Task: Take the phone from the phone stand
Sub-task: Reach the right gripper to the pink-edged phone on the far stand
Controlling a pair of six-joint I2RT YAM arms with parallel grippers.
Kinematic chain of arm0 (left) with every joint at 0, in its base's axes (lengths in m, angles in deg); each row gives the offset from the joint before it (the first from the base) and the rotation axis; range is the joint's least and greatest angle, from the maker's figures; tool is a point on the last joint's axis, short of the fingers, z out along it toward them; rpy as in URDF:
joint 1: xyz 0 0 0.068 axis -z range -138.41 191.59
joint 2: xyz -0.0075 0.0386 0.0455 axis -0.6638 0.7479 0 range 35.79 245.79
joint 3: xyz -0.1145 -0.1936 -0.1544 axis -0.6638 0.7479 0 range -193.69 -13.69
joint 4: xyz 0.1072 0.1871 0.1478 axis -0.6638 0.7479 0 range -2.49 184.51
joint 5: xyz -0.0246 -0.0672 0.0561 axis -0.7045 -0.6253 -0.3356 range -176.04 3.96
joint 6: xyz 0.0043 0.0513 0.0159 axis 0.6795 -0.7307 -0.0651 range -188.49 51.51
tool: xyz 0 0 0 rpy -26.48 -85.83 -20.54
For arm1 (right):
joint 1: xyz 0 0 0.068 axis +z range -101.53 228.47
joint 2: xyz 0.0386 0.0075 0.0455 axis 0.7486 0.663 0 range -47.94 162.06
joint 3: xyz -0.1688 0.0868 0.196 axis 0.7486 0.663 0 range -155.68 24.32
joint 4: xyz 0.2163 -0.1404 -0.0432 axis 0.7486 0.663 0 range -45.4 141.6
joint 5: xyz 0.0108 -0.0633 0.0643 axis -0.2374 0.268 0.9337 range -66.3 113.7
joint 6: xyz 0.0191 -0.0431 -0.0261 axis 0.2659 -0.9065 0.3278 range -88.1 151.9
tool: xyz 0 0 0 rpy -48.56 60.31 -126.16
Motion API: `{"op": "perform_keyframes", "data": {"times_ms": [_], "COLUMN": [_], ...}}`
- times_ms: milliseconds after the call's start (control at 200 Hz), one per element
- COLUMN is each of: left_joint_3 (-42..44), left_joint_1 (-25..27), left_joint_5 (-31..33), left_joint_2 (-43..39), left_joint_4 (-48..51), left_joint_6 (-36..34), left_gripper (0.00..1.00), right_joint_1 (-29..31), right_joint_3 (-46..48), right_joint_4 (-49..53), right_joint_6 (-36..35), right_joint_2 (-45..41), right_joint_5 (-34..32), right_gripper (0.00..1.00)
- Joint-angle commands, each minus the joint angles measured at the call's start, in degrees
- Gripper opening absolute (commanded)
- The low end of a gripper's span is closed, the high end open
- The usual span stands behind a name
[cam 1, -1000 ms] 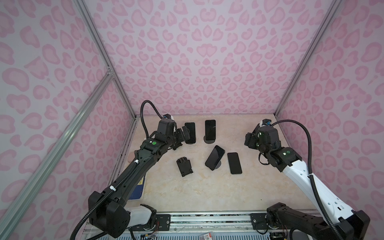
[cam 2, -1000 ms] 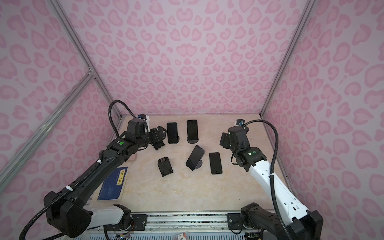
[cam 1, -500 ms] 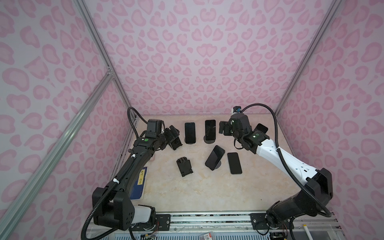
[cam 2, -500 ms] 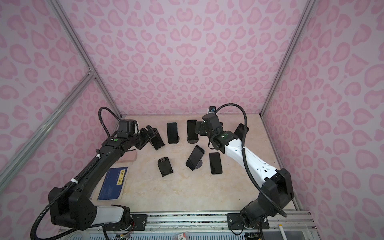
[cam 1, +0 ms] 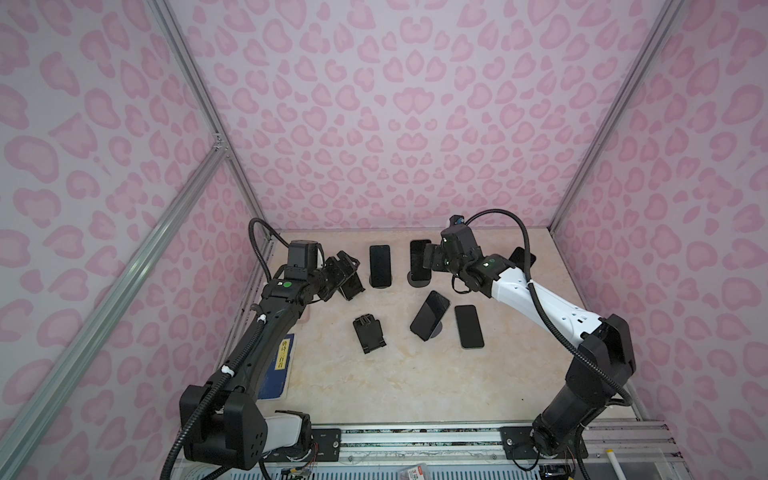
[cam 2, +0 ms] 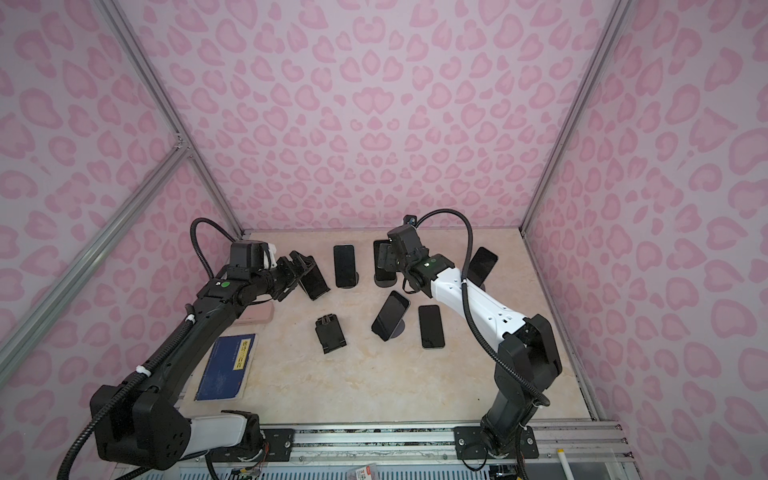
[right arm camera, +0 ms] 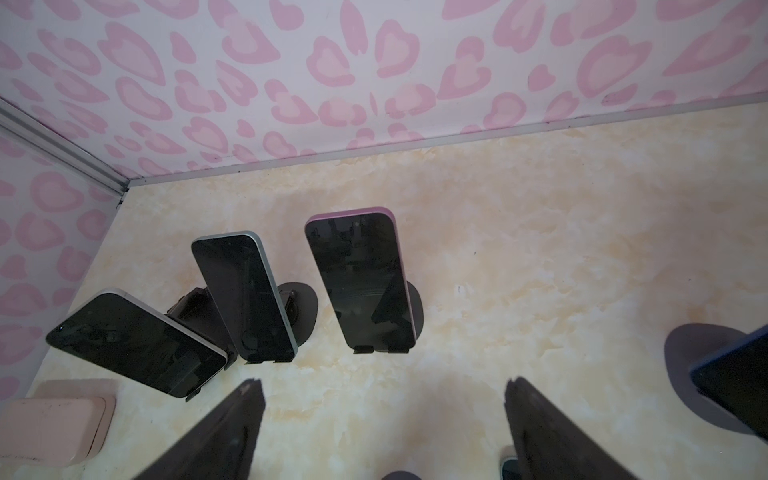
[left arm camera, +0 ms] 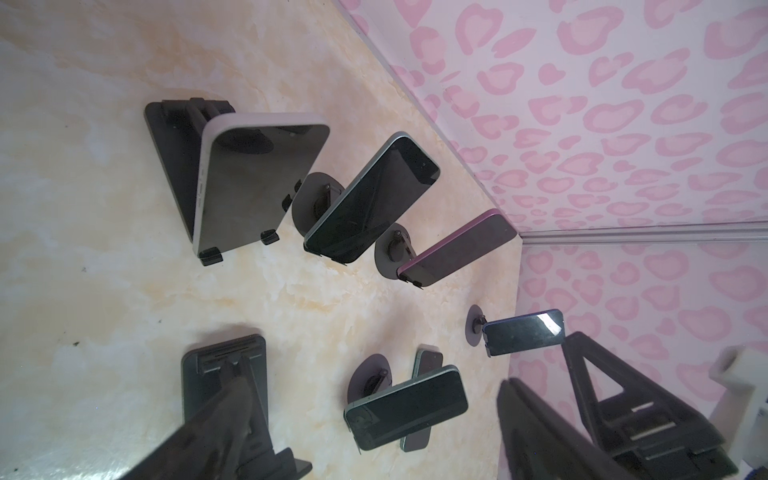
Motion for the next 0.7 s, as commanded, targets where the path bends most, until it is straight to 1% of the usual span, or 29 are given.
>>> {"op": "perform_keyframes", "data": {"times_ms": [0, 200, 470, 610, 695], "left_joint_3": [-0.1, 1.0, 1.1, 1.5, 1.3], "left_joint_1": [-0.4, -0.6, -0.7, -0.7, -0.7], "left_joint_5": [0.4, 2.6, 2.2, 2.0, 0.5], "left_joint_2": [-1.8, -4.1, -4.4, -5.0, -5.0], "left_joint_4": [-1.9, -2.9, -3.2, -4.3, -4.8], "left_joint_6": [-1.9, -2.9, -3.8, -4.3, -4.3], "left_gripper": [0.96, 0.96, 0.96, 0.96, 0.96], "right_joint_1": [0.7, 3.3, 3.8, 3.8, 3.7], "right_joint_3": [-2.7, -6.3, -5.0, -5.0, -5.5], "right_joint_4": [0.9, 3.8, 5.4, 6.2, 5.9], "right_joint_6": [2.2, 0.4, -1.5, -3.1, -4.5], "right_joint_2": [1.1, 2.4, 2.2, 2.2, 2.8], "right_joint_5": [-1.1, -3.6, -3.4, -4.8, -5.8], "right_gripper": [0.92, 0.92, 0.92, 0.94, 0.96]}}
